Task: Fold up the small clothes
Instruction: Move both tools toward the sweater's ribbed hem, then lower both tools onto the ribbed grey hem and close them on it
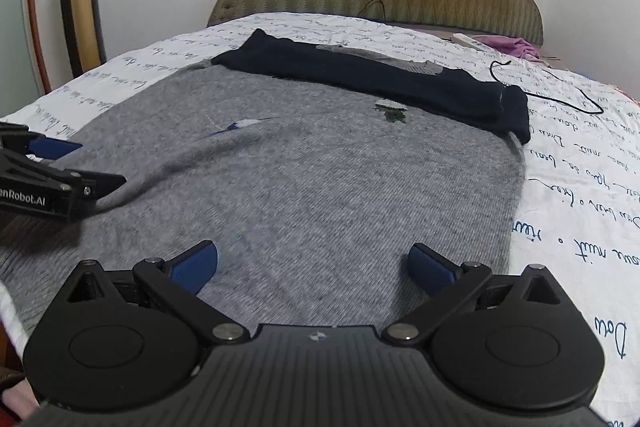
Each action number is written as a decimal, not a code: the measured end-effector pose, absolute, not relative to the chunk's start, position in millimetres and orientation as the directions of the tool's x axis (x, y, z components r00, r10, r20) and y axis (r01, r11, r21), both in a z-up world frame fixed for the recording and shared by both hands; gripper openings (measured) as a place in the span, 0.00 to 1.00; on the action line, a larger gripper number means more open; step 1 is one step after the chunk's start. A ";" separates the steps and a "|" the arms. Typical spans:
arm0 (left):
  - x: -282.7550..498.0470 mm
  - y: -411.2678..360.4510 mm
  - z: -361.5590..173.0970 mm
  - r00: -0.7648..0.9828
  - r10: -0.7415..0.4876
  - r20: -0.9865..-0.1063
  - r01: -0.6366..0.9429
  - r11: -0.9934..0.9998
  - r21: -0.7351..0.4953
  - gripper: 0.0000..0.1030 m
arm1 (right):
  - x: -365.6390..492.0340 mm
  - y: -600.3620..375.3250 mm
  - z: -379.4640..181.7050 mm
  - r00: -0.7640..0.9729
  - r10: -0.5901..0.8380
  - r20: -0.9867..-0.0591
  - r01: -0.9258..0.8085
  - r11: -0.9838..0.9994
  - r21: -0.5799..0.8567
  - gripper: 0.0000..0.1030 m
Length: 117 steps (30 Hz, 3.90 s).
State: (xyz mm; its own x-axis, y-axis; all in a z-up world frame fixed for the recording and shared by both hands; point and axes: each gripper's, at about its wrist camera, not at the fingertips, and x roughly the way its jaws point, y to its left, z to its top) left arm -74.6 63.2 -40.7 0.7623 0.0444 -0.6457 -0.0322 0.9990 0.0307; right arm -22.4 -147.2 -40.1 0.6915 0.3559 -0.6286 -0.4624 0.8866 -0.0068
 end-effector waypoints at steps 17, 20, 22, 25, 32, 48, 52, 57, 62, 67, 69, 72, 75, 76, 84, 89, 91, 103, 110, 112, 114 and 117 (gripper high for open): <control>-111.9 130.2 -6.8 0.749 0.228 -0.622 -0.260 0.965 0.041 0.82 | -45.1 -158.5 -30.5 0.643 0.441 -0.626 -0.509 0.857 0.081 1.00; -118.6 147.6 -5.8 0.745 0.197 -0.637 -0.276 0.961 -0.025 0.82 | -44.8 -169.5 -26.3 0.639 0.454 -0.621 -0.494 0.861 0.122 1.00; -121.8 155.3 -7.6 0.743 0.143 -0.653 -0.257 0.963 -0.083 0.82 | -43.3 -180.0 -23.0 0.636 0.467 -0.614 -0.478 0.863 0.162 1.00; -123.0 157.8 -13.9 0.735 0.044 -0.676 -0.204 0.966 -0.159 0.82 | -40.4 -196.9 -18.3 0.636 0.482 -0.603 -0.445 0.867 0.223 1.00; -116.6 151.4 -33.6 0.699 -0.142 -0.700 -0.094 0.953 -0.287 0.82 | -39.7 -231.4 -10.1 0.626 0.506 -0.593 -0.415 0.860 0.296 1.00; -109.7 138.6 -39.9 0.661 -0.371 -0.652 0.077 0.898 -0.433 0.88 | -54.9 -262.6 -26.8 0.463 0.570 -0.679 -0.414 0.817 0.403 0.93; -107.1 131.9 -40.7 0.655 -0.377 -0.654 0.094 0.900 -0.425 0.88 | -56.9 -249.6 -27.5 0.442 0.596 -0.670 -0.434 0.796 0.421 0.93; -103.3 131.3 -42.7 0.649 -0.406 -0.643 0.101 0.884 -0.457 0.88 | -57.2 -229.9 -28.2 0.385 0.663 -0.642 -0.477 0.739 0.476 0.91; -96.8 139.4 -45.7 0.642 -0.460 -0.614 0.094 0.841 -0.532 0.88 | -57.3 -215.3 -29.3 0.344 0.715 -0.609 -0.505 0.687 0.522 0.83; -89.2 155.8 -52.4 0.632 -0.536 -0.560 0.077 0.762 -0.643 0.88 | -57.7 -226.4 -33.6 0.351 0.741 -0.572 -0.499 0.665 0.555 0.74; -86.8 158.4 -54.7 0.635 -0.548 -0.544 0.071 0.743 -0.666 0.88 | -54.4 -236.3 -36.8 0.352 0.756 -0.551 -0.472 0.652 0.593 0.68; -83.3 151.2 -52.9 0.631 -0.546 -0.551 0.090 0.756 -0.648 0.88 | -48.5 -244.7 -41.9 0.367 0.764 -0.530 -0.433 0.645 0.630 0.57; -79.2 138.6 -50.0 0.617 -0.547 -0.566 0.127 0.779 -0.614 0.88 | -44.9 -243.0 -47.0 0.365 0.783 -0.504 -0.421 0.622 0.661 0.57; -77.7 135.5 -49.8 0.612 -0.550 -0.568 0.136 0.780 -0.610 0.88 | -44.1 -240.5 -47.6 0.362 0.786 -0.501 -0.424 0.617 0.662 0.57; -71.7 125.0 -54.3 0.587 -0.591 -0.553 0.191 0.765 -0.615 0.88 | -43.8 -222.5 -48.1 0.380 0.785 -0.490 -0.472 0.620 0.627 0.57; -71.2 125.5 -55.6 0.582 -0.602 -0.547 0.208 0.761 -0.615 0.88 | -48.7 -219.9 -46.7 0.408 0.765 -0.499 -0.499 0.644 0.580 0.57; -71.1 126.2 -55.9 0.585 -0.601 -0.544 0.207 0.760 -0.616 0.87 | -47.3 -220.9 -47.2 0.405 0.767 -0.498 -0.490 0.641 0.590 0.57; -76.2 129.6 -58.8 0.587 -0.603 -0.540 0.208 0.757 -0.619 0.30 | -39.1 -226.4 -48.3 0.398 0.745 -0.535 -0.432 0.667 0.607 0.20; -79.5 126.3 -53.6 0.594 -0.594 -0.543 0.219 0.769 -0.601 0.15 | -38.5 -221.1 -43.3 0.403 0.736 -0.544 -0.433 0.677 0.596 0.17; -80.7 126.1 -48.7 0.604 -0.593 -0.532 0.229 0.769 -0.597 0.14 | -38.6 -220.5 -40.1 0.406 0.736 -0.542 -0.439 0.677 0.591 0.16; -82.3 126.0 -43.0 0.613 -0.592 -0.523 0.242 0.771 -0.588 0.14 | -38.5 -221.0 -36.6 0.413 0.737 -0.536 -0.444 0.676 0.588 0.16; -83.8 124.5 -35.0 0.625 -0.590 -0.511 0.256 0.774 -0.579 0.14 | -37.6 -223.6 -30.8 0.424 0.742 -0.520 -0.449 0.671 0.591 0.16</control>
